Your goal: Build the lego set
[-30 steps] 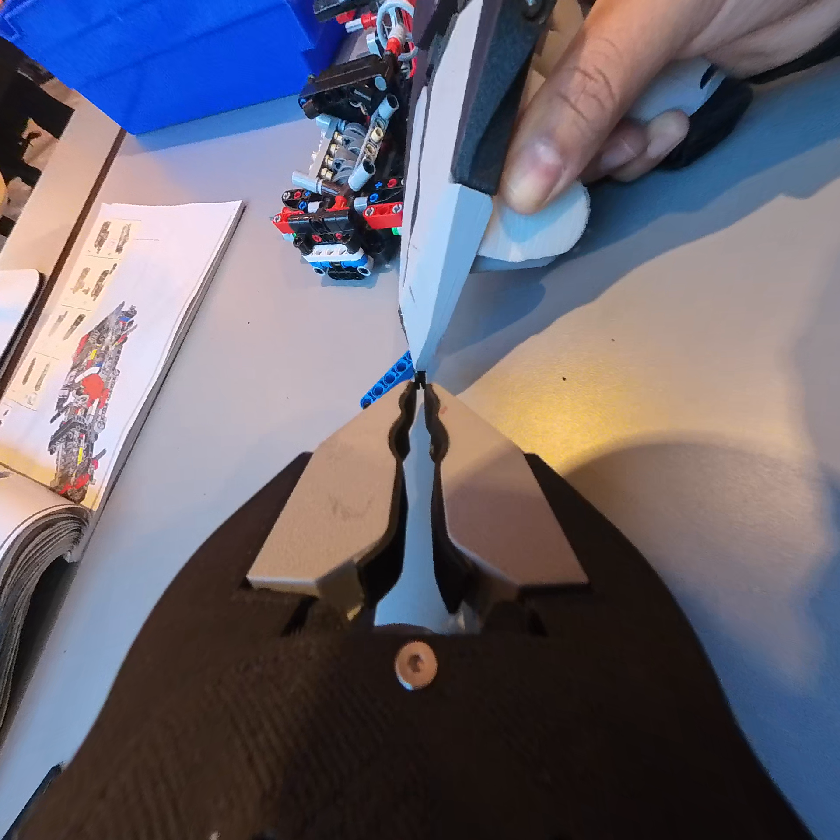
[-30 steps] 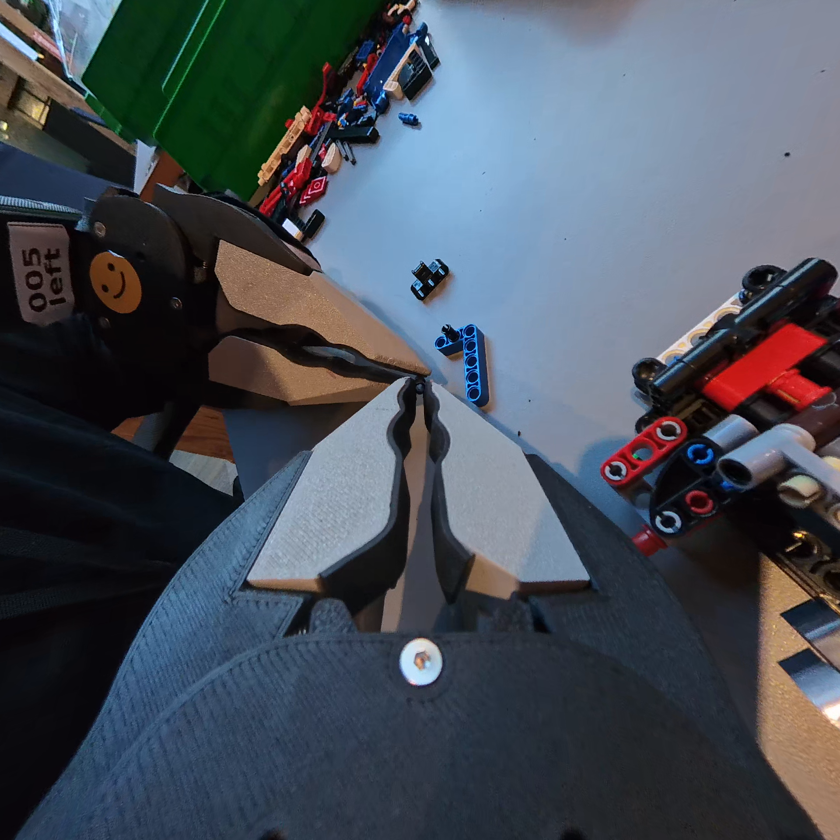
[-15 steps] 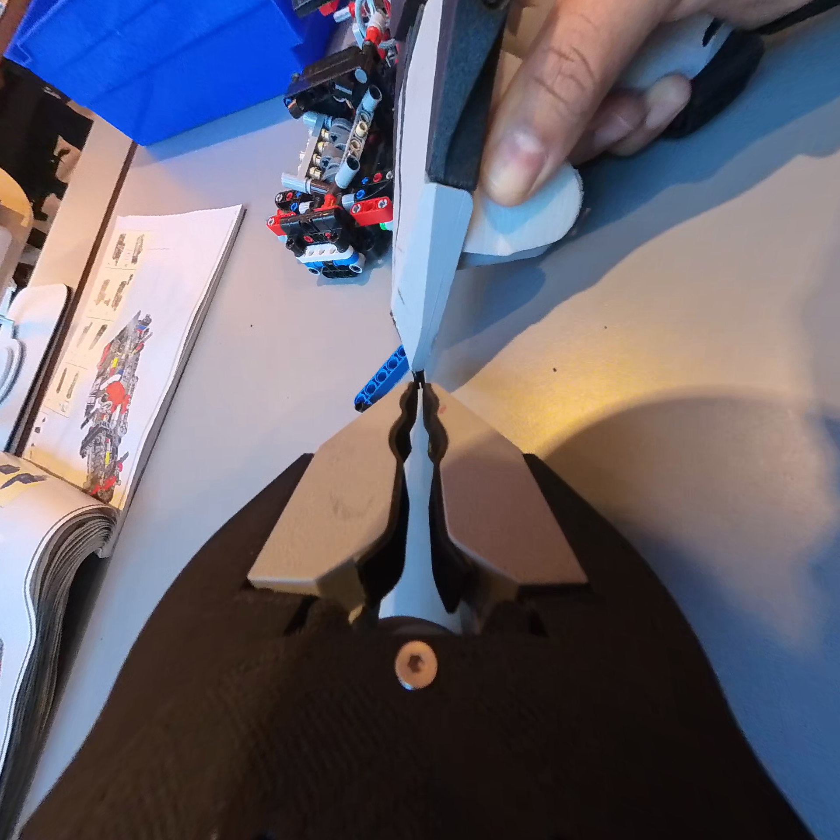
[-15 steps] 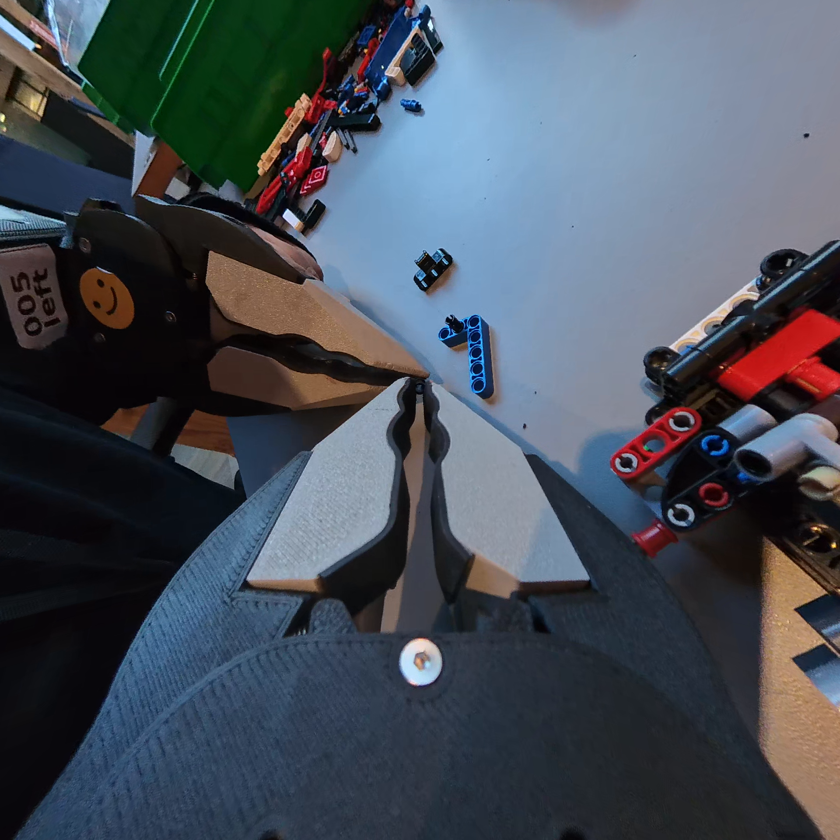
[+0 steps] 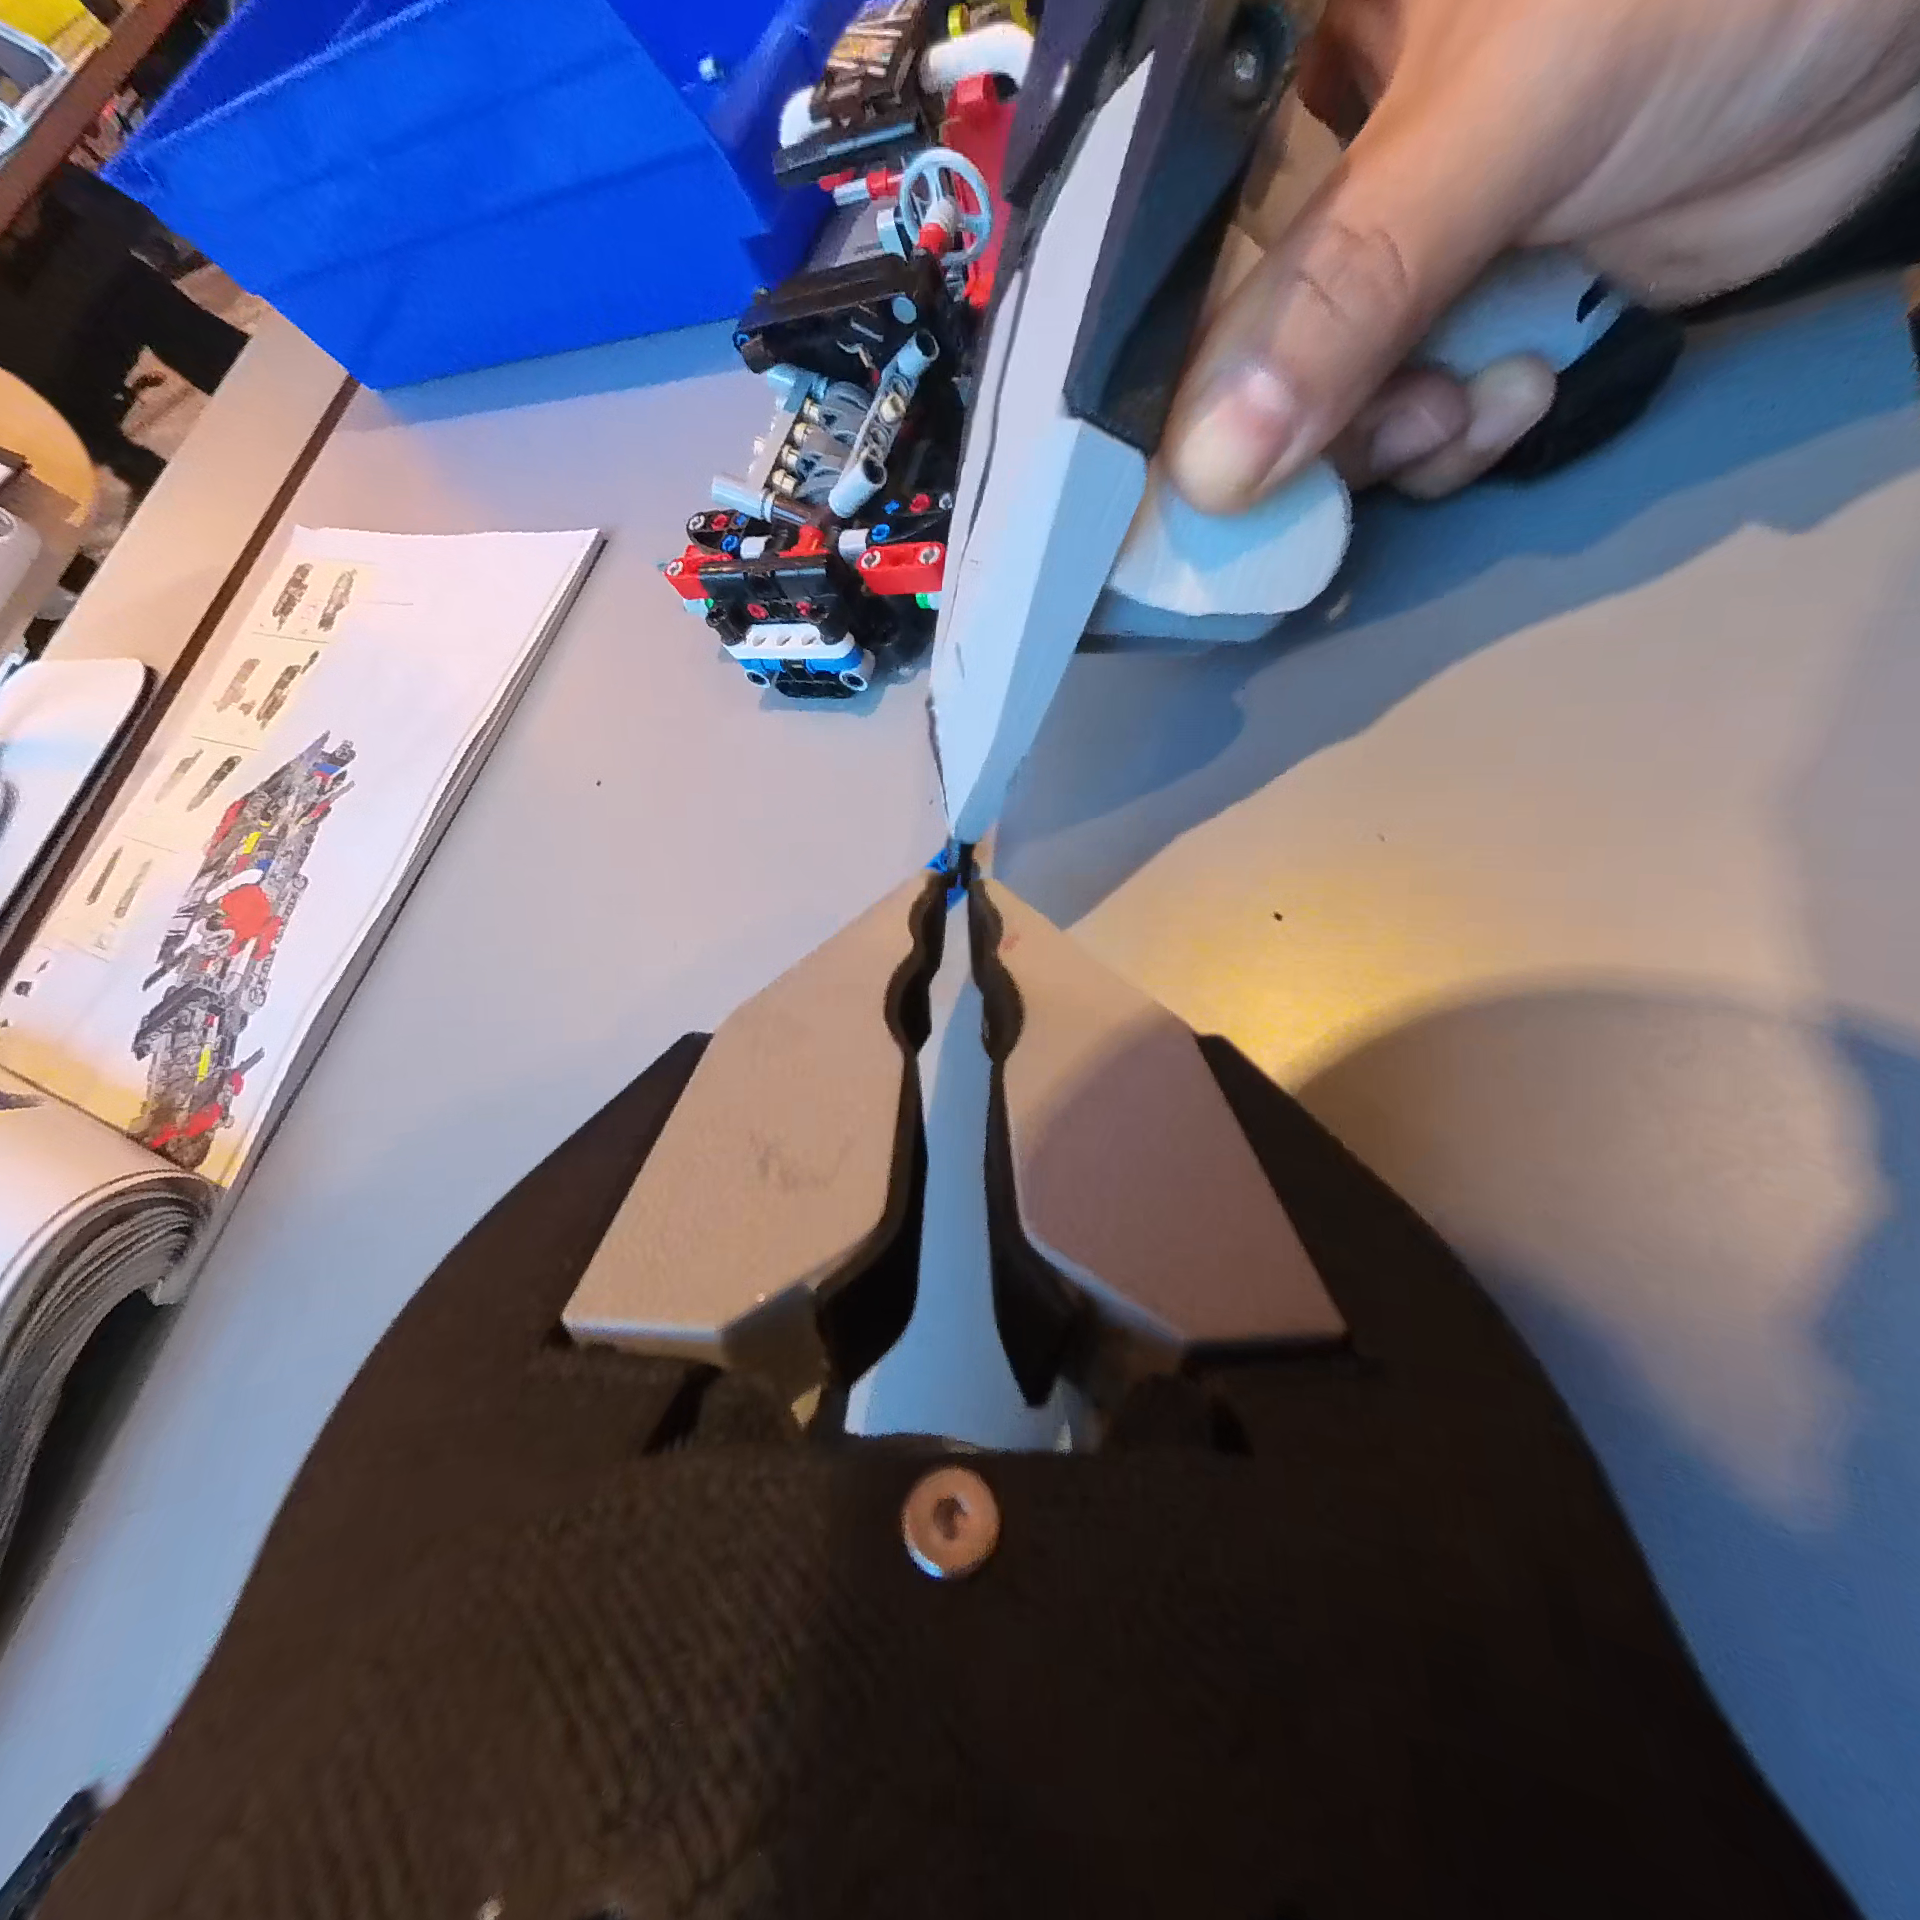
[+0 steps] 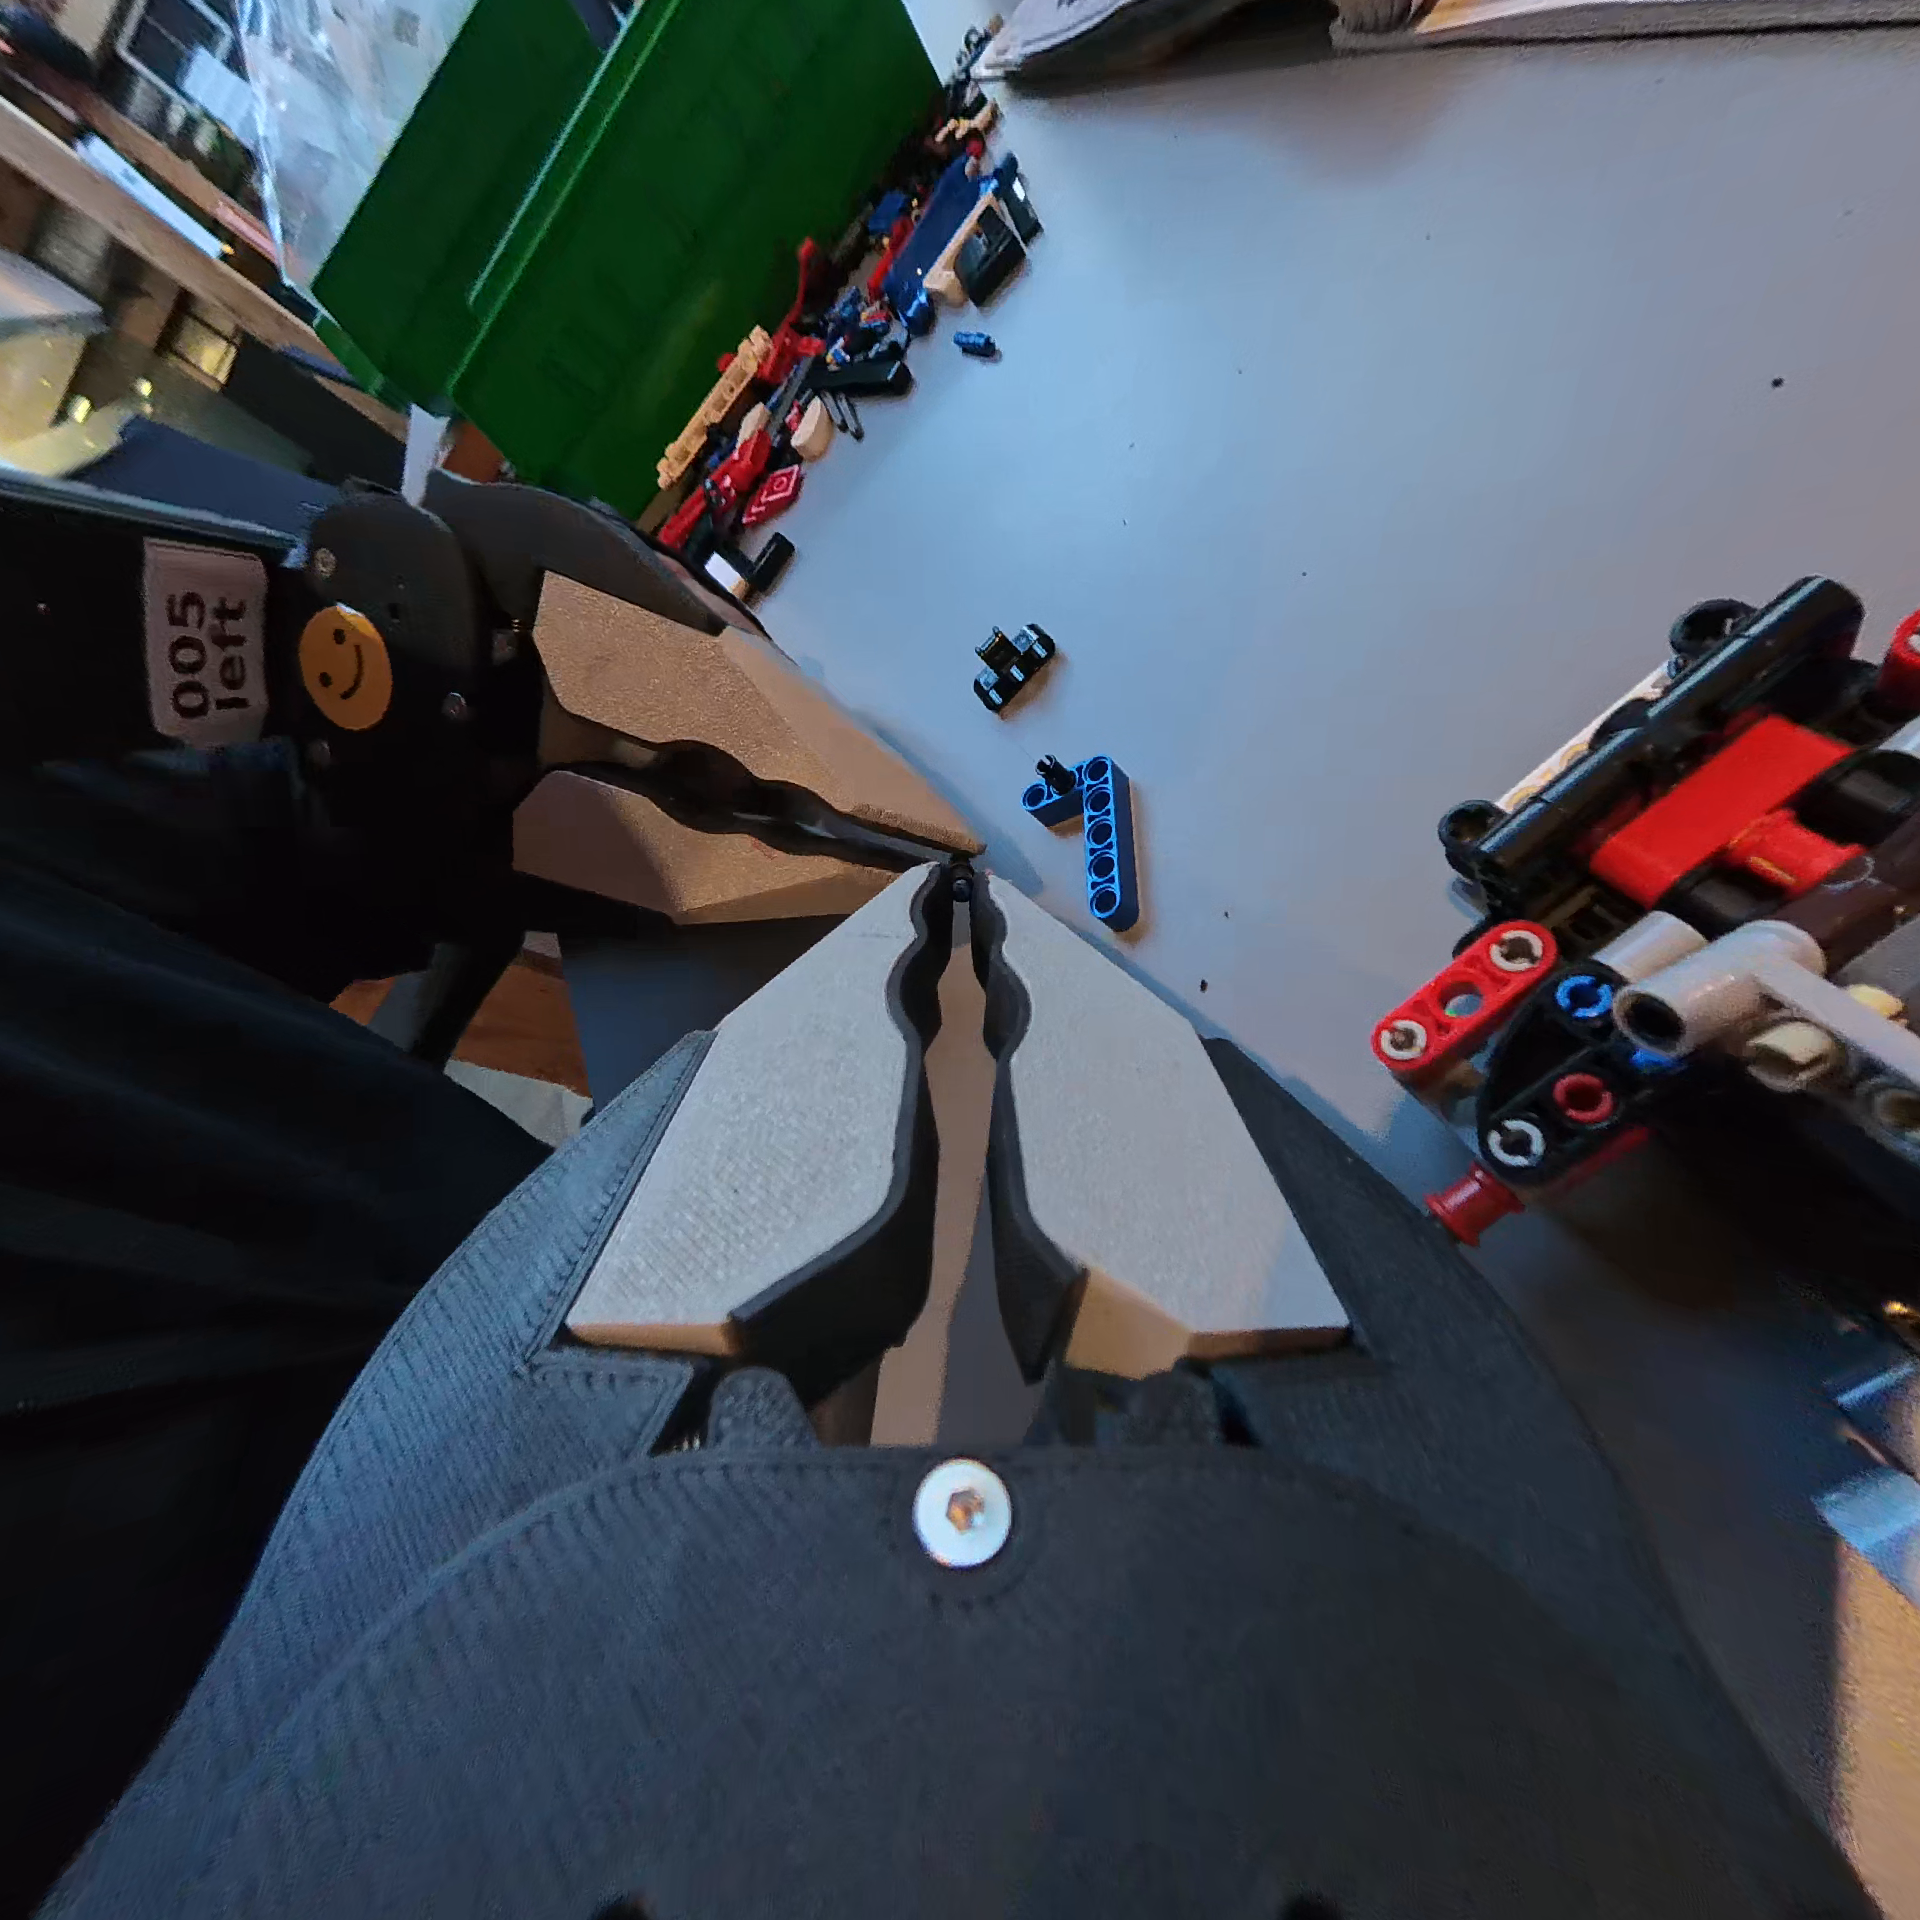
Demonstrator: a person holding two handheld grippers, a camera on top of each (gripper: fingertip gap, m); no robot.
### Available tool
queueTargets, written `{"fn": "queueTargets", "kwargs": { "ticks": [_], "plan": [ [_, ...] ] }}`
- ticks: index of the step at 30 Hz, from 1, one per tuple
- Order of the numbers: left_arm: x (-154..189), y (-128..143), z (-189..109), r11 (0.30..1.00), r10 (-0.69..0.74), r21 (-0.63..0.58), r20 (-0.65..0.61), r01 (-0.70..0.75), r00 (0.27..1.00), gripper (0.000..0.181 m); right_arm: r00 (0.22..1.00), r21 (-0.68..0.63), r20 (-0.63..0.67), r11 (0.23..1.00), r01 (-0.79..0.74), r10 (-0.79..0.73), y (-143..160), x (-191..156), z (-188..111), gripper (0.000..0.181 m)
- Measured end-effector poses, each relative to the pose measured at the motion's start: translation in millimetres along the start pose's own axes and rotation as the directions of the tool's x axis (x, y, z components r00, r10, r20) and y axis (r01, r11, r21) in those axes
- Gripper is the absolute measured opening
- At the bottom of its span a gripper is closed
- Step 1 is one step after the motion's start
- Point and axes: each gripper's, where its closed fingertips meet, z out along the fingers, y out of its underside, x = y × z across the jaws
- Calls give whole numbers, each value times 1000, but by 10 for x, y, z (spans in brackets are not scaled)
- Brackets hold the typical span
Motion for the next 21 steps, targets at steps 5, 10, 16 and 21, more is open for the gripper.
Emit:
{"fn": "queueTargets", "kwargs": {
  "ticks": [5, 10, 16, 21],
  "plan": [
    [-36, -20, -4, 1000, 6, 13, 32, -6, 999, 5, 1000, 21, 6, 1000, -8, 8, -23, -5, -12, 0],
    [-25, -42, -7, 1000, 17, 25, 32, -18, 999, 4, 999, 44, 39, 999, -20, 18, -58, -63, 7, 0],
    [-36, -27, 0, 1000, 19, 16, 36, -20, 999, 2, 1000, 33, 21, 999, 6, -7, -57, -57, 26, 0],
    [-65, -63, -14, 999, 23, 39, 62, -26, 998, 1, 999, 64, 35, 997, 36, -39, -92, -98, -16, 5]
  ]
}}
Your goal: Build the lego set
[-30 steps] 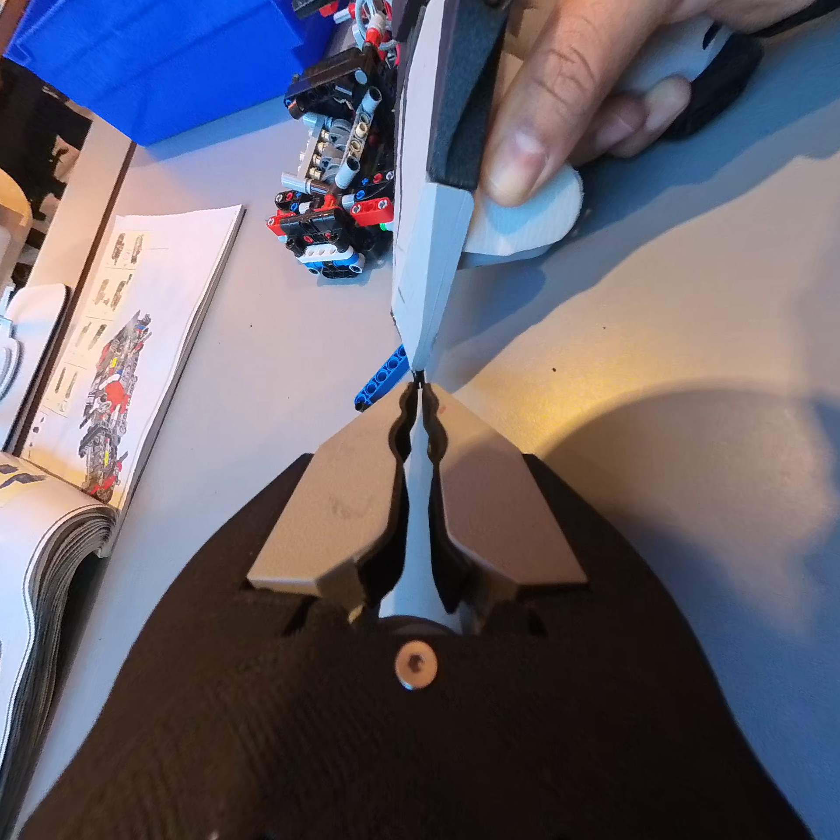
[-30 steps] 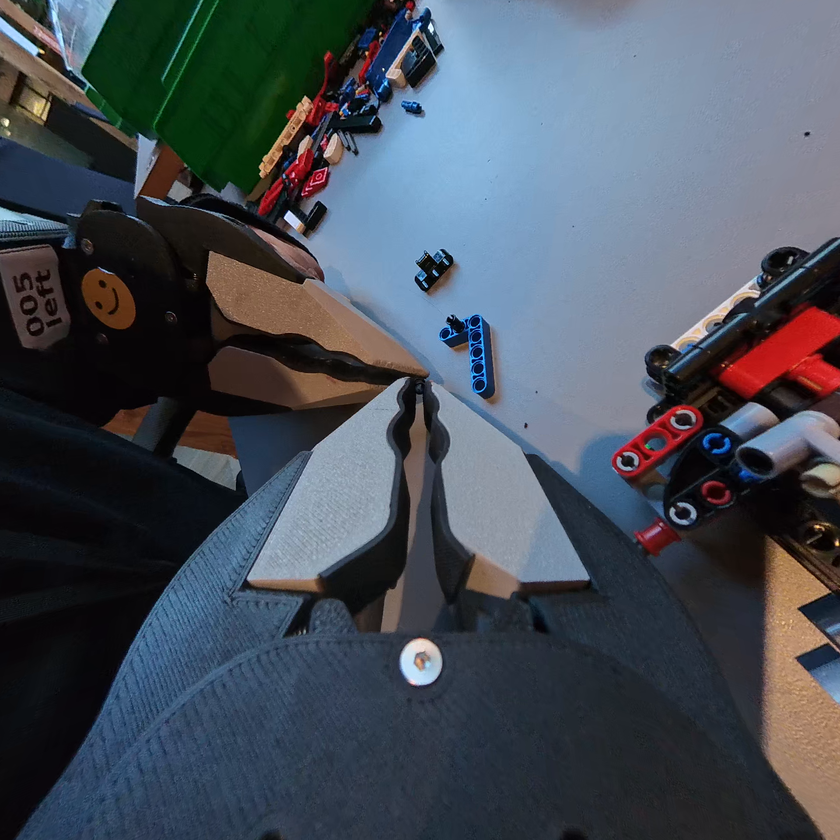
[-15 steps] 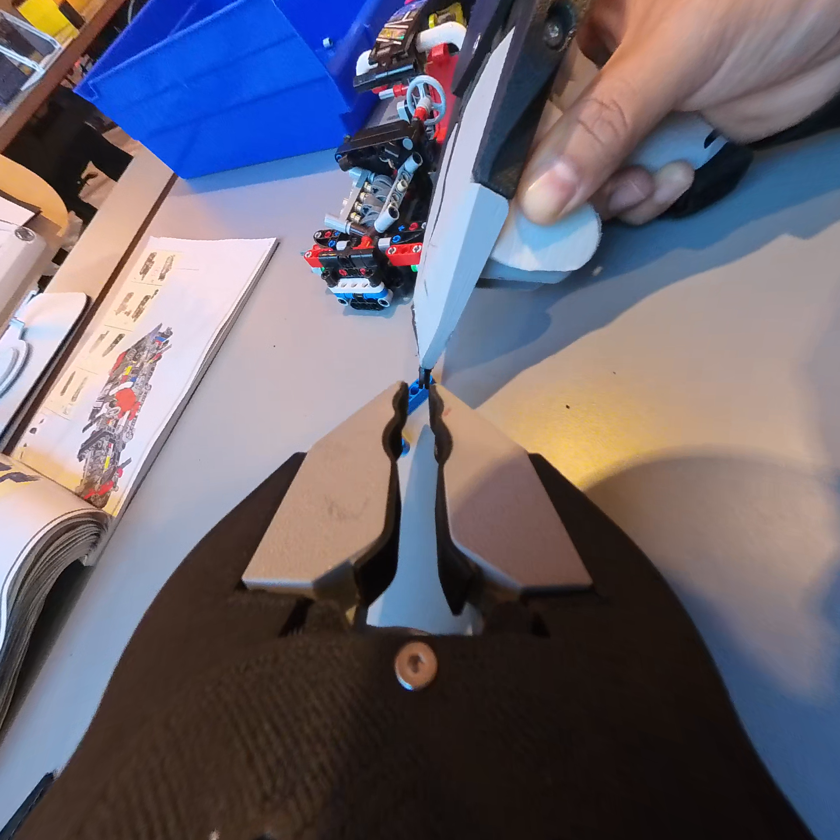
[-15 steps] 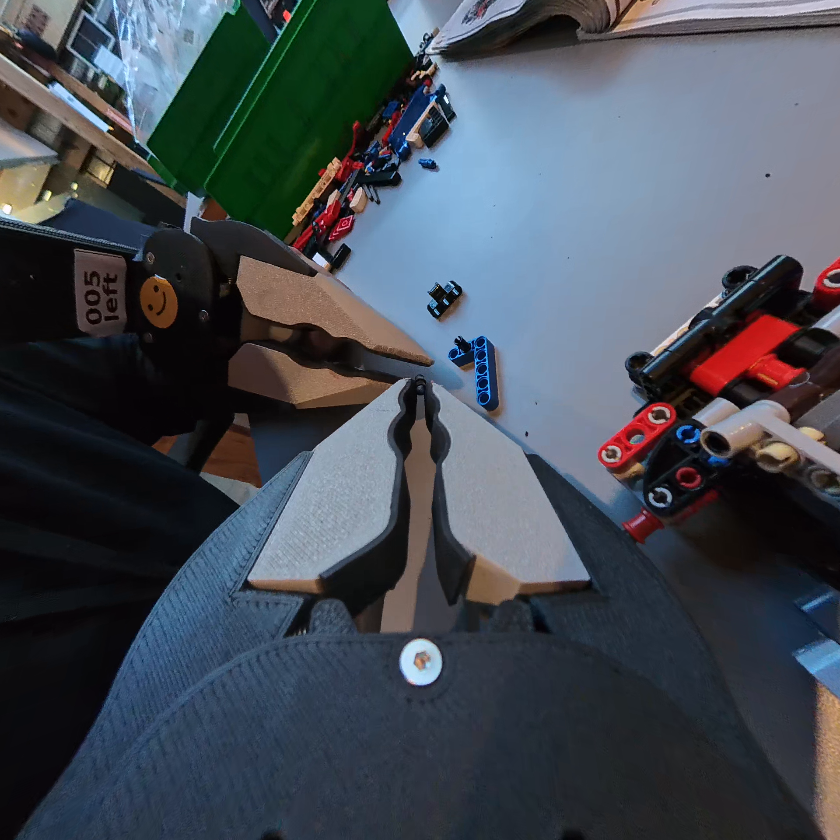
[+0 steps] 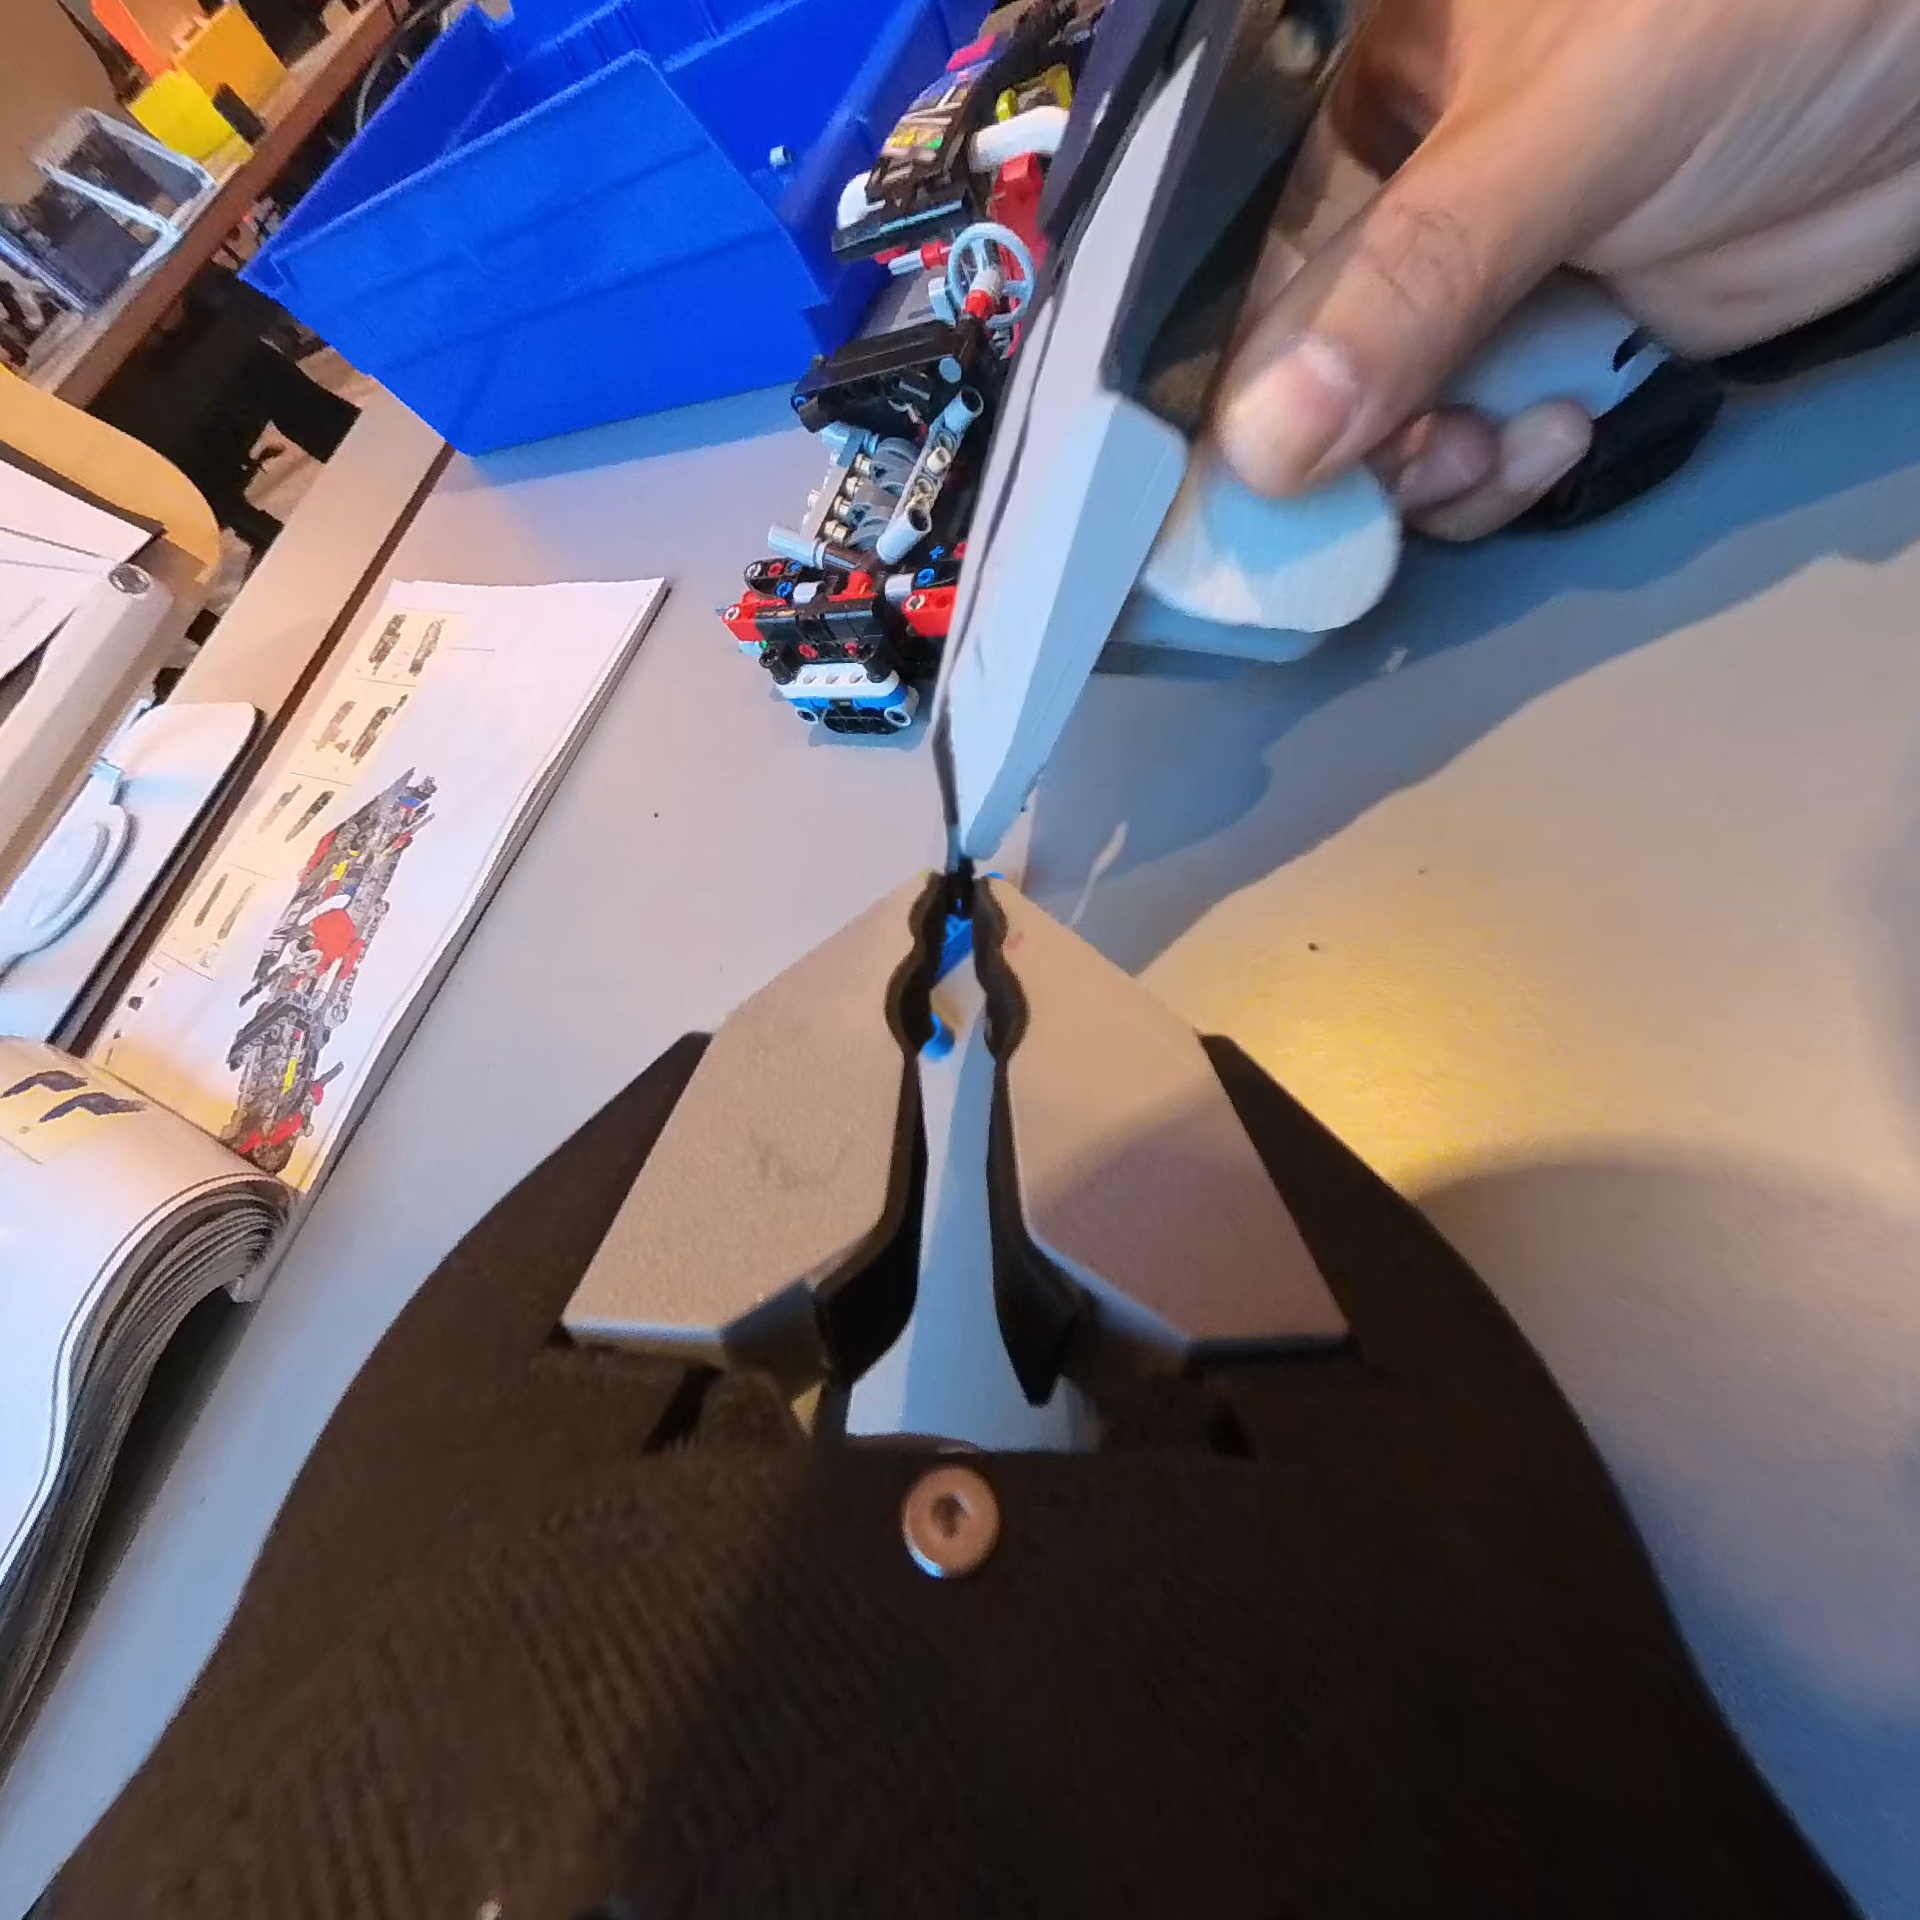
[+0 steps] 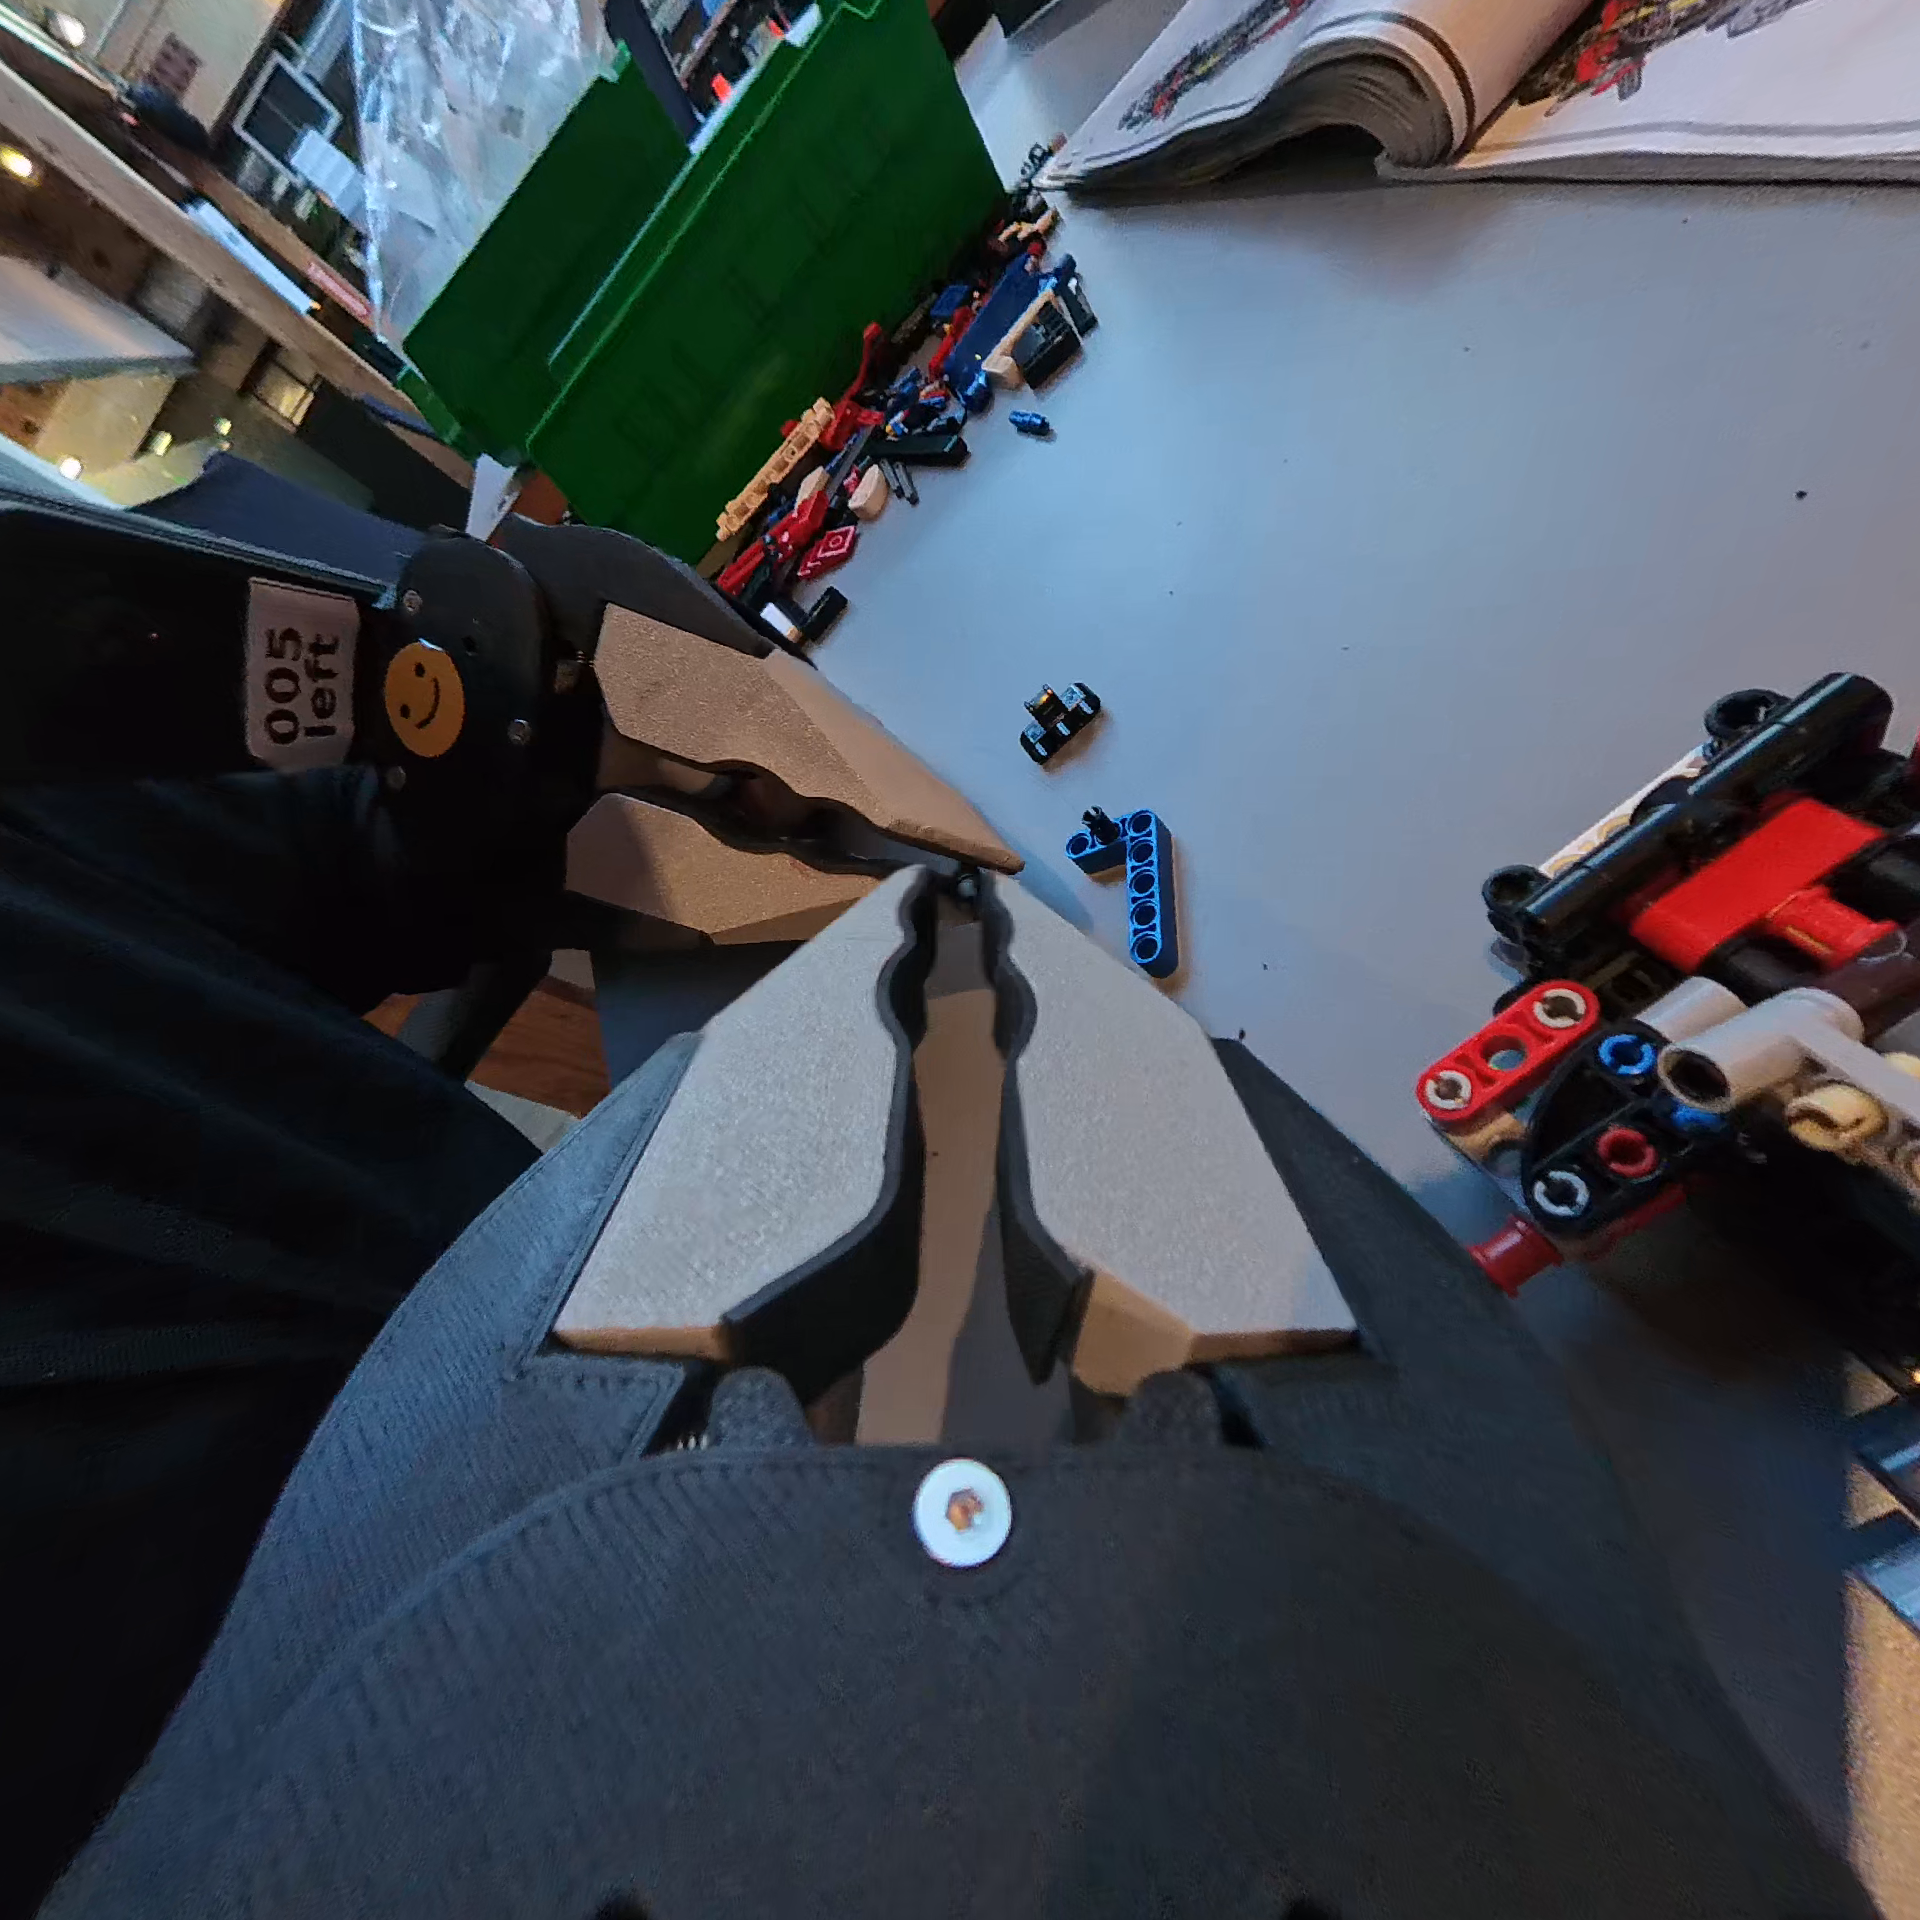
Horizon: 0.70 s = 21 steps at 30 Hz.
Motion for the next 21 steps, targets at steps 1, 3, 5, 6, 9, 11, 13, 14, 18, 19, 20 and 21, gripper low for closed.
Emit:
{"fn": "queueTargets", "kwargs": {
  "ticks": [1, 3, 5, 6, 9, 11, 13, 14, 18, 19, 20, 21],
  "plan": [
    [-13, 10, 1, 1000, 0, -5, 6, 0, 1000, 2, 1000, 13, -3, 1000, 1, -1, -18, -1, -10, 10],
    [-28, -2, -11, 1000, -15, 8, 3, 15, 1000, 1, 1000, 25, -6, 1000, 7, -7, -38, 0, -35, 10],
    [-38, -10, -20, 1000, -25, 16, 2, 25, 1000, 1, 999, 31, -22, 999, 30, -29, -51, 13, -50, 0],
    [-33, -10, -21, 1000, -25, 16, -1, 25, 1000, 1, 999, 28, -30, 999, 40, -39, -50, 19, -50, 0],
    [-12, -9, -17, 1000, -11, 14, -6, 11, 1000, 1, 998, 21, -27, 999, 50, -50, -61, 4, -32, 2],
    [-3, -18, -22, 1000, -10, 20, -14, 11, 1000, 1, 996, 5, -45, 997, 76, -76, -49, 22, -18, 2],
    [-9, -23, -26, 999, -23, 25, -21, 24, 1000, 1, 992, -5, -48, 994, 113, -113, -51, 6, -12, 1],
    [-6, -25, -29, 999, -30, 27, -30, 30, 999, 1, 990, -11, -49, 992, 129, -129, -53, -2, -11, 0],
    [-22, -46, -52, 997, -60, 47, -47, 63, 997, 1, 990, -14, -33, 991, 133, -134, -84, -29, -6, 0],
    [-28, -49, -53, 996, -67, 50, -48, 69, 997, 1, 991, -15, -30, 992, 128, -128, -91, -24, -6, 0],
    [-32, -51, -55, 996, -71, 52, -49, 73, 996, 1, 992, -12, -30, 992, 124, -124, -101, -18, -5, 2],
    [-34, -49, -57, 996, -73, 52, -50, 76, 996, 1, 992, -12, -27, 992, 125, -125, -102, -17, -2, 2]
  ]
}}
